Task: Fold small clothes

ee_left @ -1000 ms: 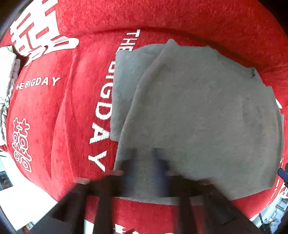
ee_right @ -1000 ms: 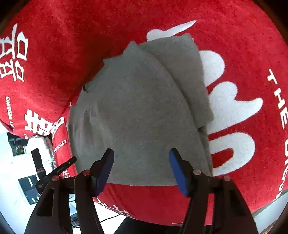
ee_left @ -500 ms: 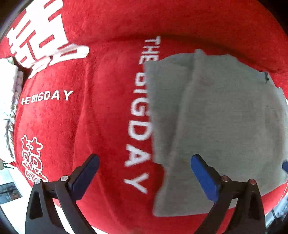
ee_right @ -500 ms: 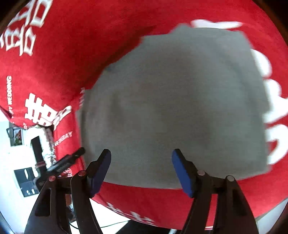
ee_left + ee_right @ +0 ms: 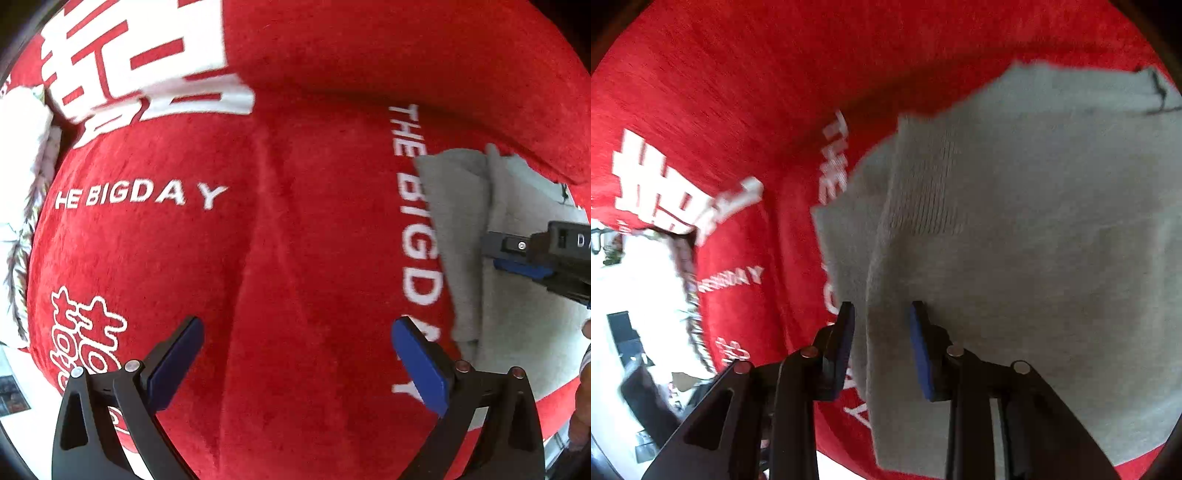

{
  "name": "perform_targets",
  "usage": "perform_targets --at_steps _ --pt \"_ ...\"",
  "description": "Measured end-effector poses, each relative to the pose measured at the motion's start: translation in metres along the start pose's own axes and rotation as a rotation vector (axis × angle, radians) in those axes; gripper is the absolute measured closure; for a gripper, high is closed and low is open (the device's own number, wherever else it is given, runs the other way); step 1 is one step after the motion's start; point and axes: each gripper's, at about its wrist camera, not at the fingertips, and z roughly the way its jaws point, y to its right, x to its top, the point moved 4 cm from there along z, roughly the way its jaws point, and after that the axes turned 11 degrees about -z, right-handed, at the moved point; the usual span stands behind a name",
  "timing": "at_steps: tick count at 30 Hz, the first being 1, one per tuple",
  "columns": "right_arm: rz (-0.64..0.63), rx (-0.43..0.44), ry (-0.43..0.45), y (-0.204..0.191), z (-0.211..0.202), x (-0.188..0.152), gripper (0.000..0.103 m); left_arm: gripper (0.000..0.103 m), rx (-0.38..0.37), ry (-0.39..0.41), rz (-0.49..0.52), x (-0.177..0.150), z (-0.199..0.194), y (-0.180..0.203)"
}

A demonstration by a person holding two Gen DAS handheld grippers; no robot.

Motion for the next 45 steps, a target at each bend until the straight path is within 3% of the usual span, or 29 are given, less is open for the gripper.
perform_targets --at_steps 2,7,11,13,16,18,24,29,32,38,45 --pt "-0.064 -0.072 0.012 -0.010 -0.003 0.002 0.099 0.001 -0.003 0.009 -0.025 -0.001 -0.004 -0.005" --pt "-0.126 -0.048 0.058 -0.018 -0.016 -0.003 0.099 0.001 0.016 0.015 -0.032 0.000 -0.004 -0.024" --pt "-0.186 -0.032 -0.055 -0.030 0.020 -0.009 0.099 0.001 -0.011 -0.026 -0.029 0.001 0.010 -0.023" --pt "-0.229 -0.081 -0.049 -0.039 0.026 -0.011 0.099 0.001 -0.019 -0.028 -0.029 0.002 0.010 -0.022" --pt "-0.284 -0.074 -0.069 -0.055 0.021 -0.022 0.085 0.001 -0.023 -0.034 -0.018 0.004 0.011 -0.019" --pt "-0.301 -0.034 -0.067 -0.062 0.011 -0.035 0.062 0.001 -0.020 -0.040 -0.007 0.005 0.013 -0.016" --pt "-0.178 0.044 -0.026 -0.033 -0.032 -0.067 0.043 0.001 -0.039 -0.044 0.001 0.012 0.010 -0.002" --pt "-0.016 0.103 -0.019 0.014 -0.051 -0.095 0.041 0.001 -0.050 -0.057 0.025 0.007 0.010 0.018" --pt "0.073 0.149 0.000 0.036 -0.057 -0.111 0.032 0.001 -0.060 -0.055 0.054 0.002 0.007 0.033" --pt "0.228 0.228 0.038 0.072 -0.069 -0.137 0.032 0.001 -0.044 -0.076 0.079 -0.005 0.009 0.057" --pt "0.279 0.262 0.135 0.093 -0.084 -0.153 0.032 0.001 -0.078 -0.066 0.108 -0.008 0.008 0.079"
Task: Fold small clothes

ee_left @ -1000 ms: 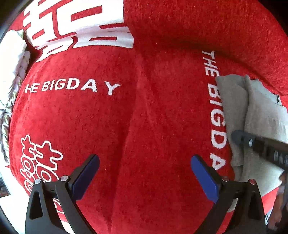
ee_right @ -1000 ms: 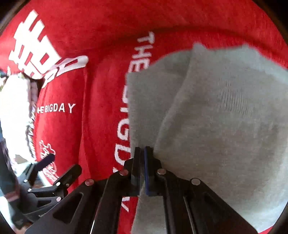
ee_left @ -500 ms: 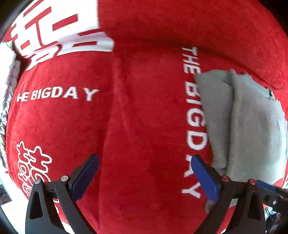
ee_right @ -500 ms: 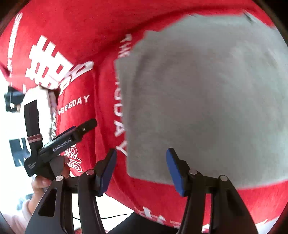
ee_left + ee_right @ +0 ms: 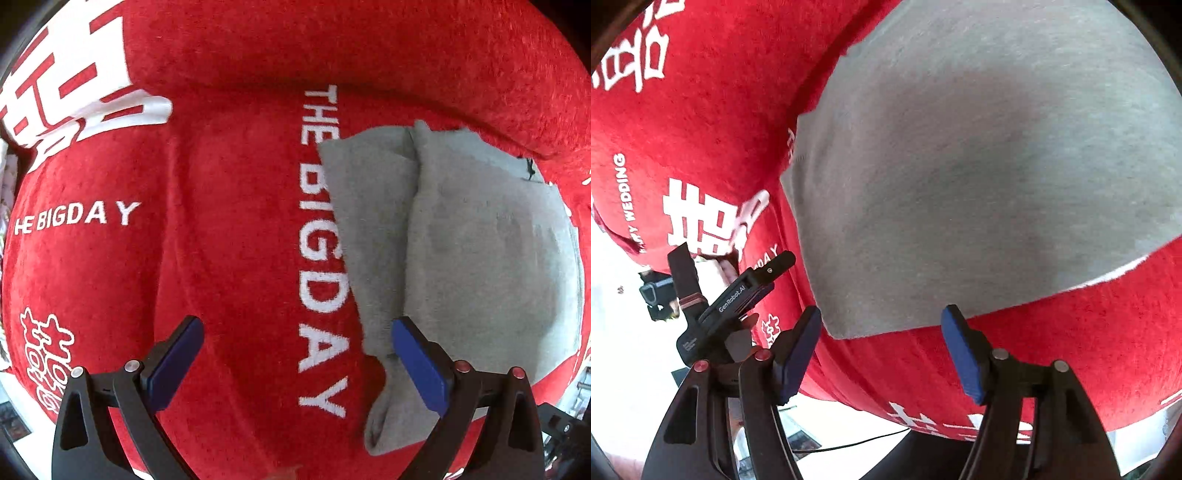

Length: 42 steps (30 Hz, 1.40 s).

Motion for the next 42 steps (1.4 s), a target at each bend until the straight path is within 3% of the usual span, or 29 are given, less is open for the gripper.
perform_targets --at_steps 7,13,22,30,31,32,33,35,39,42 --pt "0.081 0.055 -0.011 0.025 0.001 -0.016 0.031 0.001 0.018 -0.010 0.033 0.000 0.006 0.008" --pt "0.191 0.142 0.044 0.043 0.011 -0.030 0.031 0.001 0.010 -0.024 0.028 0.002 0.014 0.013" --pt "0.247 0.232 0.127 0.040 0.022 -0.015 0.031 0.001 -0.030 -0.044 0.031 0.011 0.027 0.009" --pt "0.358 0.335 0.179 0.030 0.040 0.001 0.030 0.001 -0.281 -0.143 -0.077 0.014 0.030 0.001" --pt "0.371 0.340 0.187 0.030 0.040 0.003 0.032 0.001 -0.309 -0.154 -0.085 0.015 0.031 0.000" --pt "0.379 0.349 0.197 0.029 0.037 0.004 0.044 0.001 -0.330 -0.165 -0.091 0.016 0.031 0.000" --pt "0.380 0.348 0.195 0.029 0.036 0.005 0.070 0.001 -0.360 -0.181 -0.098 0.016 0.030 0.001" --pt "0.368 0.377 0.198 0.028 0.028 0.008 0.094 0.001 -0.437 -0.225 -0.114 0.018 0.032 0.002" --pt "0.294 0.411 0.213 0.017 0.007 0.018 0.094 0.001 -0.578 -0.294 -0.143 0.024 0.037 0.015" --pt "0.249 0.434 0.220 0.009 -0.006 0.025 0.094 0.001 -0.623 -0.314 -0.149 0.033 0.040 0.032"
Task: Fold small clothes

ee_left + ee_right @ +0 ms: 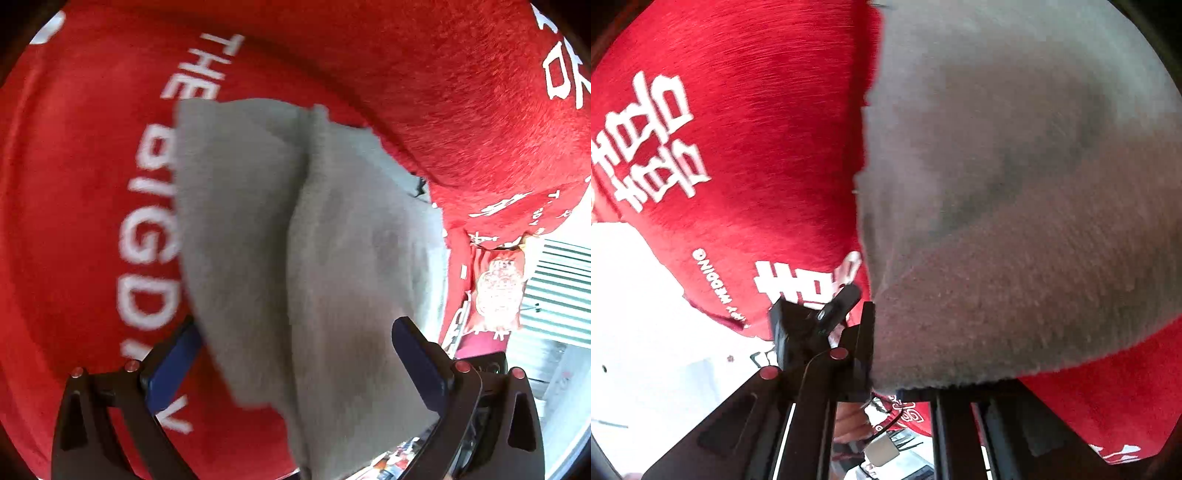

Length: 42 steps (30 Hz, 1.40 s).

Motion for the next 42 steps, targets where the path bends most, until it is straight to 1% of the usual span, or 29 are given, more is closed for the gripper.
perform_targets --at_steps 2,4,7,9,10,11,12,13,14,16,17,18,19,20,21,22,23,24,25,26,27,29,30,31,33,35,38,40,42 --pt "-0.018 0.010 -0.005 -0.003 -0.004 0.003 0.094 0.001 -0.008 -0.008 0.024 0.002 0.008 0.013" --pt "-0.041 0.002 -0.017 -0.005 -0.005 0.003 0.094 0.001 0.001 -0.013 0.058 0.000 0.017 0.028" --pt "-0.052 -0.035 -0.047 0.000 -0.002 -0.001 0.094 0.002 0.052 0.007 0.116 -0.002 0.030 0.050" --pt "-0.052 -0.093 -0.088 0.009 0.000 -0.007 0.094 0.017 0.103 0.028 0.148 -0.001 0.037 0.059" --pt "-0.054 -0.118 -0.109 0.012 0.002 -0.010 0.094 0.035 0.151 0.033 0.169 -0.001 0.042 0.061" --pt "-0.060 -0.144 -0.137 0.016 0.002 -0.013 0.094 0.045 0.184 0.030 0.180 -0.001 0.045 0.060" --pt "-0.071 -0.169 -0.162 0.018 0.001 -0.015 0.090 0.047 0.221 0.030 0.190 -0.002 0.048 0.059" --pt "-0.090 -0.210 -0.196 0.019 0.000 -0.017 0.090 0.048 0.248 0.033 0.202 -0.002 0.051 0.059" --pt "-0.112 -0.256 -0.235 0.019 -0.002 -0.017 0.088 0.048 0.258 0.038 0.221 -0.004 0.049 0.058" --pt "-0.172 -0.331 -0.315 0.018 -0.010 -0.017 0.080 0.048 0.289 0.048 0.244 -0.008 0.048 0.059" --pt "-0.212 -0.369 -0.340 0.015 -0.018 -0.015 0.071 0.048 0.297 0.050 0.241 -0.008 0.050 0.062" --pt "-0.240 -0.390 -0.350 0.012 -0.025 -0.011 0.060 0.048 0.303 0.051 0.237 -0.008 0.050 0.062" --pt "-0.266 -0.406 -0.354 0.009 -0.033 -0.006 0.057 0.048 0.309 0.052 0.231 -0.007 0.050 0.062" --pt "-0.294 -0.426 -0.343 0.005 -0.042 0.001 0.056 0.048 0.316 0.059 0.227 -0.007 0.051 0.065" --pt "-0.333 -0.460 -0.314 -0.001 -0.052 0.011 0.056 0.048 0.334 0.071 0.229 -0.007 0.051 0.067" --pt "-0.374 -0.498 -0.283 -0.006 -0.060 0.022 0.057 0.052 0.358 0.084 0.239 -0.007 0.053 0.070" --pt "-0.417 -0.540 -0.254 -0.010 -0.066 0.033 0.068 0.061 0.379 0.098 0.248 -0.006 0.059 0.075" --pt "-0.458 -0.587 -0.236 -0.013 -0.067 0.042 0.096 0.064 0.397 0.112 0.261 -0.007 0.057 0.079" --pt "-0.509 -0.658 -0.233 -0.013 -0.065 0.055 0.100 0.073 0.404 0.123 0.265 -0.007 0.059 0.082" --pt "-0.545 -0.703 -0.234 -0.013 -0.061 0.062 0.100 0.075 0.411 0.134 0.273 -0.008 0.057 0.084" --pt "-0.574 -0.726 -0.241 -0.011 -0.055 0.068 0.100 0.076 0.420 0.145 0.279 -0.009 0.055 0.086" --pt "-0.586 -0.760 -0.296 0.006 -0.037 0.076 0.100 0.078 0.433 0.161 0.290 -0.013 0.052 0.090" --pt "-0.575 -0.772 -0.330 0.018 -0.031 0.076 0.101 0.078 0.434 0.172 0.295 -0.016 0.049 0.096" --pt "-0.570 -0.764 -0.337 0.024 -0.025 0.077 0.102 0.079 0.425 0.184 0.305 -0.018 0.044 0.101" --pt "-0.581 -0.741 -0.329 0.024 -0.027 0.078 0.103 0.079 0.387 0.216 0.344 -0.027 0.034 0.124" --pt "-0.576 -0.701 -0.333 0.026 -0.033 0.078 0.103 0.079 0.360 0.241 0.395 -0.038 0.025 0.153" --pt "-0.505 -0.615 -0.336 0.031 -0.044 0.084 0.103 0.079 0.340 0.261 0.460 -0.050 0.023 0.194" --pt "-0.470 -0.577 -0.313 0.031 -0.060 0.090 0.102 0.079 0.331 0.265 0.502 -0.060 0.028 0.223" --pt "-0.465 -0.556 -0.279 0.028 -0.079 0.096 0.099 0.079 0.344 0.264 0.558 -0.070 0.039 0.253"
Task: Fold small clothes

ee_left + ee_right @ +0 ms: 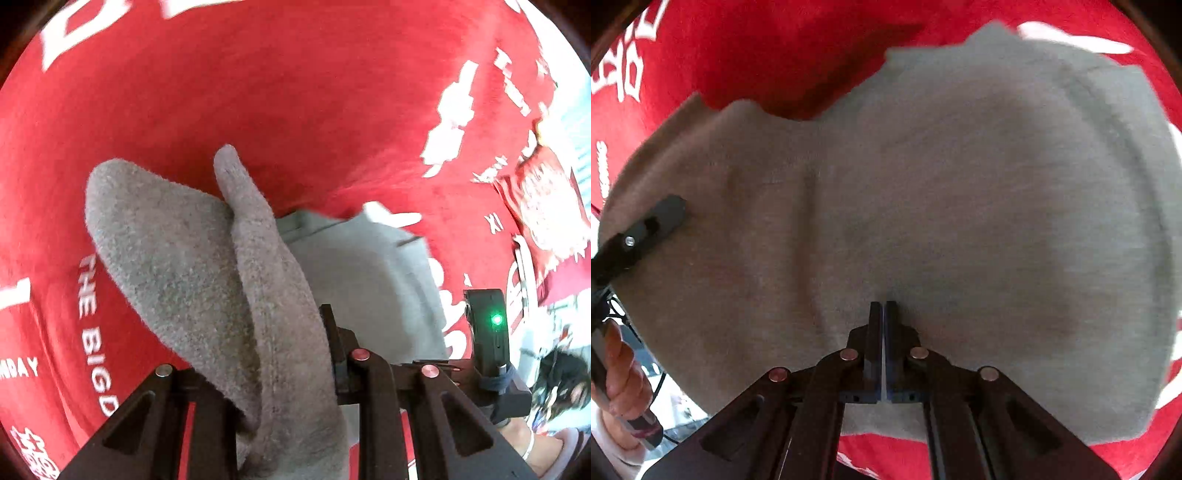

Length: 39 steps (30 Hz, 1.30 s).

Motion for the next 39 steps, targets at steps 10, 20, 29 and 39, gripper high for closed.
perform_targets --at_steps 10,20,29,39 --pt "0.190 0.057 0.136 0.085 -0.068 -0.030 0.098 0.076 0.088 -0.116 0.392 -0.031 0.089 0.158" --pt "0.389 0.281 0.201 0.137 -0.061 -0.060 0.096 0.005 0.046 -0.065 0.280 -0.023 0.081 0.155" --pt "0.654 0.568 0.395 0.189 -0.087 -0.081 0.035 0.004 0.207 0.027 0.115 -0.004 0.042 0.080" --pt "0.558 0.545 0.288 0.168 -0.078 -0.028 0.035 0.005 0.317 -0.034 -0.081 -0.027 0.059 -0.001"
